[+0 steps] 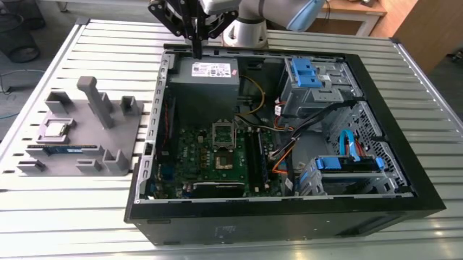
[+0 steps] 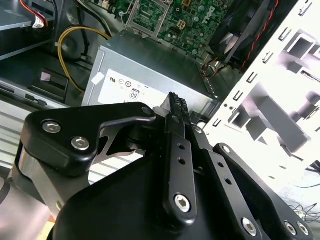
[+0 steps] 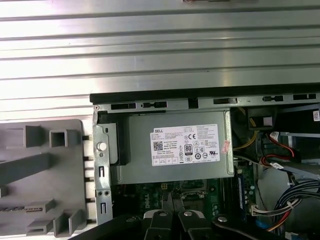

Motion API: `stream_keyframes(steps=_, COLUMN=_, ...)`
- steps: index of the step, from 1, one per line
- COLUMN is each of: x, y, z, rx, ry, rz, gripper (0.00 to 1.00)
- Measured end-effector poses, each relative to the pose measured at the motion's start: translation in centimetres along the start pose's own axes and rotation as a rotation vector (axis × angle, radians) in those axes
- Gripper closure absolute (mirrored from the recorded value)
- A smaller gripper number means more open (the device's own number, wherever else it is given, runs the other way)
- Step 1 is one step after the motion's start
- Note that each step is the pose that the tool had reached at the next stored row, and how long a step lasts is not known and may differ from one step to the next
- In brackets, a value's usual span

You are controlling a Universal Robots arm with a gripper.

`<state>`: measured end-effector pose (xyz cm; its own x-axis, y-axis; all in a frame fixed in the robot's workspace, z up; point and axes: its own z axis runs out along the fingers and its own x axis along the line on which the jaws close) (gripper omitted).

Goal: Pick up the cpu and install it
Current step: 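Reach for the cpu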

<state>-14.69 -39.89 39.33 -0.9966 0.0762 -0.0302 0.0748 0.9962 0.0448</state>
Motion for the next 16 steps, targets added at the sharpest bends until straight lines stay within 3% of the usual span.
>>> stream_keyframes(steps=16, x=0.88, y=-0.06, z=-0.03, rx=-0.0001, ry=-0.0016, rz=0.0, gripper=0.89)
